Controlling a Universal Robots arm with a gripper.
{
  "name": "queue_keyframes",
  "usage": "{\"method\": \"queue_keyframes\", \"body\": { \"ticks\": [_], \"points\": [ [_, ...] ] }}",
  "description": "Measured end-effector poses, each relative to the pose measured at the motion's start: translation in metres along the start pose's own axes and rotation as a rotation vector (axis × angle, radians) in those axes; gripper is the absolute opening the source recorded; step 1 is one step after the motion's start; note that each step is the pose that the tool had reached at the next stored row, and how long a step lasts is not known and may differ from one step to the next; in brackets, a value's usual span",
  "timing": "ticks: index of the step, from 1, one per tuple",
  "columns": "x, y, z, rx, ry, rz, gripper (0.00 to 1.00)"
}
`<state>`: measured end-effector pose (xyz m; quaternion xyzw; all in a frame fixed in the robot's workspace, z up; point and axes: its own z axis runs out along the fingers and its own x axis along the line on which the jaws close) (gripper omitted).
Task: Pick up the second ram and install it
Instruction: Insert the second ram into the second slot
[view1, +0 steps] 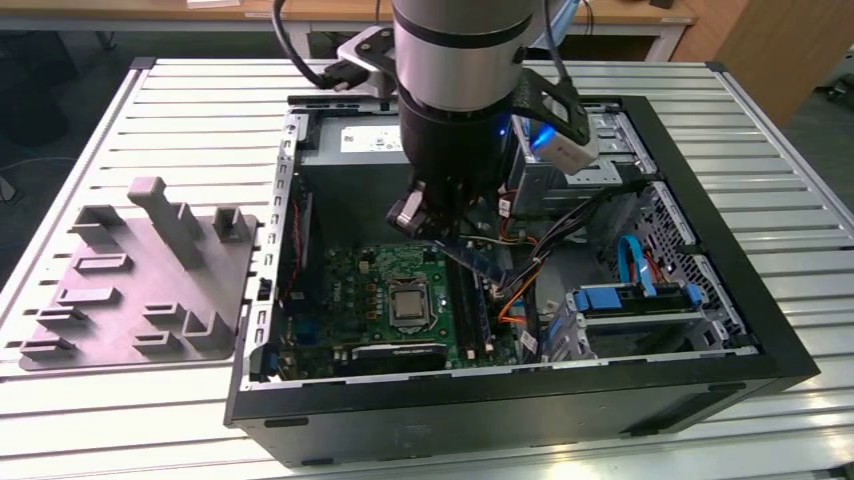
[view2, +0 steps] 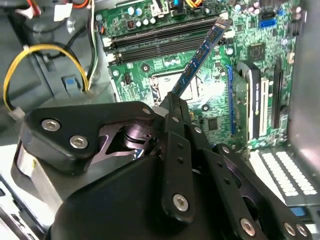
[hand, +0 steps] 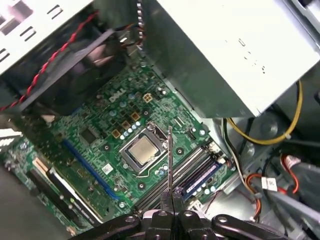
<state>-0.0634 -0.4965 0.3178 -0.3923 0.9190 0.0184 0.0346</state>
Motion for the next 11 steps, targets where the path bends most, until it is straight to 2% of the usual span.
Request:
{"method": "queue_keyframes", "body": {
  "ticks": [11],
  "points": [
    [0.0002,0.0,0.002,0.0155,-0.0013,0.198,0.11]
  ]
}}
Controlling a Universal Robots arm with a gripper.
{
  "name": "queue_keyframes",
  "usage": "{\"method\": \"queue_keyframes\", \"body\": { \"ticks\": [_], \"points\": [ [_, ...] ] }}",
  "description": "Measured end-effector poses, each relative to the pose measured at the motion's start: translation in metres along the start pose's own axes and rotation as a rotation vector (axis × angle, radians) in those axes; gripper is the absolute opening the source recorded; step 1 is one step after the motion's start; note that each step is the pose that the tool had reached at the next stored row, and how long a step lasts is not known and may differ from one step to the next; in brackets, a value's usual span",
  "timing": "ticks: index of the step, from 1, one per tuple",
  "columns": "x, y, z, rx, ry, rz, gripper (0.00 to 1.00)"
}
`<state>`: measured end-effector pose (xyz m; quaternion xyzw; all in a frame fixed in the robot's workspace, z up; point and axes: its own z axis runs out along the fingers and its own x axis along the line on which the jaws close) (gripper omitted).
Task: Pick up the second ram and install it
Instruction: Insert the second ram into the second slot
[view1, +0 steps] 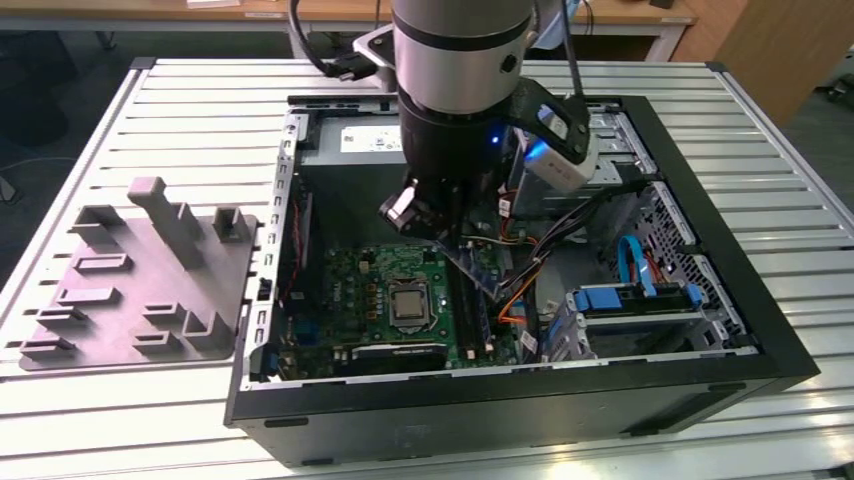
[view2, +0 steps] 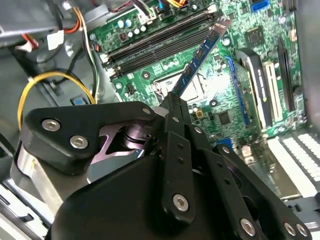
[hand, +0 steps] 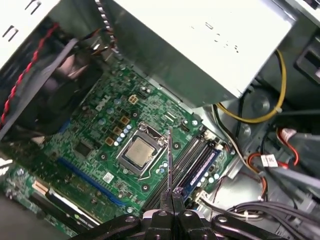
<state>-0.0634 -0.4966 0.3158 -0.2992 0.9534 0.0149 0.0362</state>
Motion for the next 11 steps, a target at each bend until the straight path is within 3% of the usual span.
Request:
{"method": "queue_keyframes", "body": {
  "ticks": [11],
  "points": [
    [0.0002,0.0,0.002,0.0156,-0.0013,0.2,0.11]
  ]
}}
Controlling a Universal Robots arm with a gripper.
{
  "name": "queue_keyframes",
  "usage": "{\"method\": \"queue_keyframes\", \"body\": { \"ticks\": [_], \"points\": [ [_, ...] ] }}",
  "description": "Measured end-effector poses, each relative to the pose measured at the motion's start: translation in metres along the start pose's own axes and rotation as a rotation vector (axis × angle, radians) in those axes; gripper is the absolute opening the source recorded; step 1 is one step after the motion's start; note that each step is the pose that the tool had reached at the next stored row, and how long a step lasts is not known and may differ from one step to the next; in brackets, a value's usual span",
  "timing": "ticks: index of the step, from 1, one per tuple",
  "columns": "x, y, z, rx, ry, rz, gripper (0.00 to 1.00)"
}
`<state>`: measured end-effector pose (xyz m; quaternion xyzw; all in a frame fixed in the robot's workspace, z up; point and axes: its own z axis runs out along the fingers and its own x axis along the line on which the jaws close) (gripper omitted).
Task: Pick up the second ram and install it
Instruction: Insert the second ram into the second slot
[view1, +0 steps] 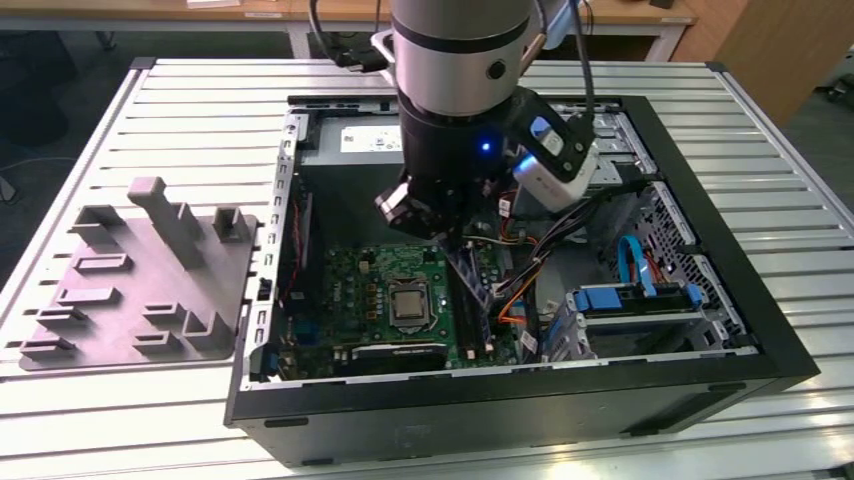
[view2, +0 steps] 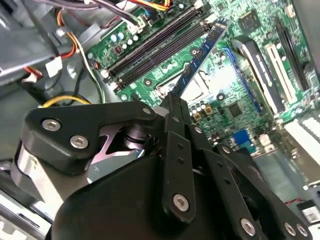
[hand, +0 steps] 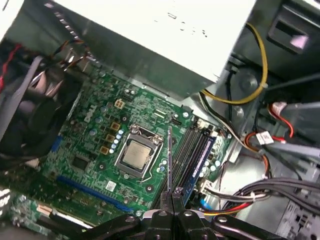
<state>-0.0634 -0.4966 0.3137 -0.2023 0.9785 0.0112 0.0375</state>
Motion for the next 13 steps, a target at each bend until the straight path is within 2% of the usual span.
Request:
{"method": "queue_keyframes", "body": {
  "ticks": [13],
  "points": [
    [0.0002,0.0,0.0024,0.0185,-0.0017,0.236,0.11]
  ]
}}
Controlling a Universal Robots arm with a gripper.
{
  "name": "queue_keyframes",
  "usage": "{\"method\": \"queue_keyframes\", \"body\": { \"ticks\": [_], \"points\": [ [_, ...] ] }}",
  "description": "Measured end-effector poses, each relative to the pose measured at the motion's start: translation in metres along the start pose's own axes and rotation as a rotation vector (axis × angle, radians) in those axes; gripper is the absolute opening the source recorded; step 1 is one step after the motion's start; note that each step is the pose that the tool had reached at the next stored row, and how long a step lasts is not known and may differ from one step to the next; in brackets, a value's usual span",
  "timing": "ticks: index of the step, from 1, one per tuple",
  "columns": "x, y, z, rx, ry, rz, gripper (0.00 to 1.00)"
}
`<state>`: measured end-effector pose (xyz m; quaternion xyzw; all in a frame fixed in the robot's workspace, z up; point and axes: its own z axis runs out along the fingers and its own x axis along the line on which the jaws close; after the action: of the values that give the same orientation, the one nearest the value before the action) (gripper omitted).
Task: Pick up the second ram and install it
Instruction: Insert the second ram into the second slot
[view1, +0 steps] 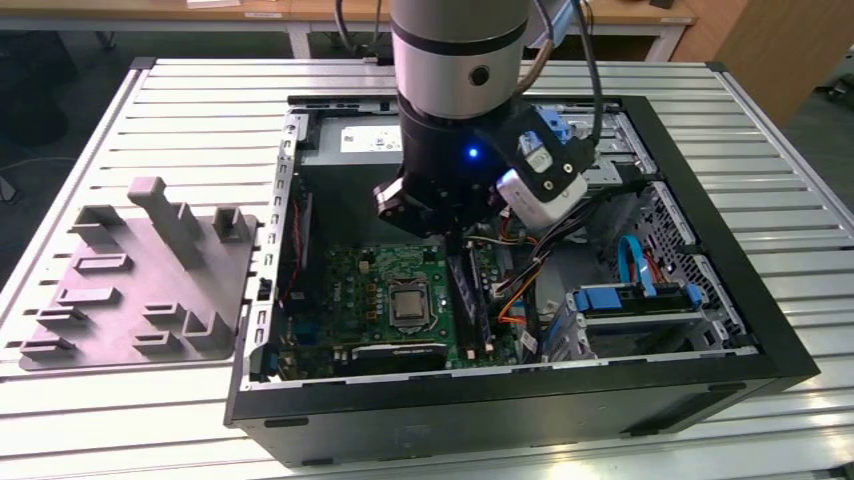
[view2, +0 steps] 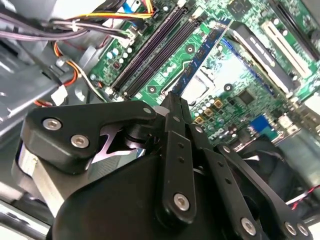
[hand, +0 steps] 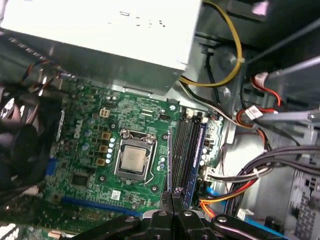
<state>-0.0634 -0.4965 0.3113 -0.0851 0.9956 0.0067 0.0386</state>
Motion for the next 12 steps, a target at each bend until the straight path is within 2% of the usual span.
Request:
{"method": "queue_keyframes", "body": {
  "ticks": [7,12],
  "points": [
    [0.0001,0.0,0.0013,0.0098,-0.0009,0.126,0.11],
    [0.0002,0.0001,0.0013,0.0058,-0.0017,0.135,0.11]
  ]
}}
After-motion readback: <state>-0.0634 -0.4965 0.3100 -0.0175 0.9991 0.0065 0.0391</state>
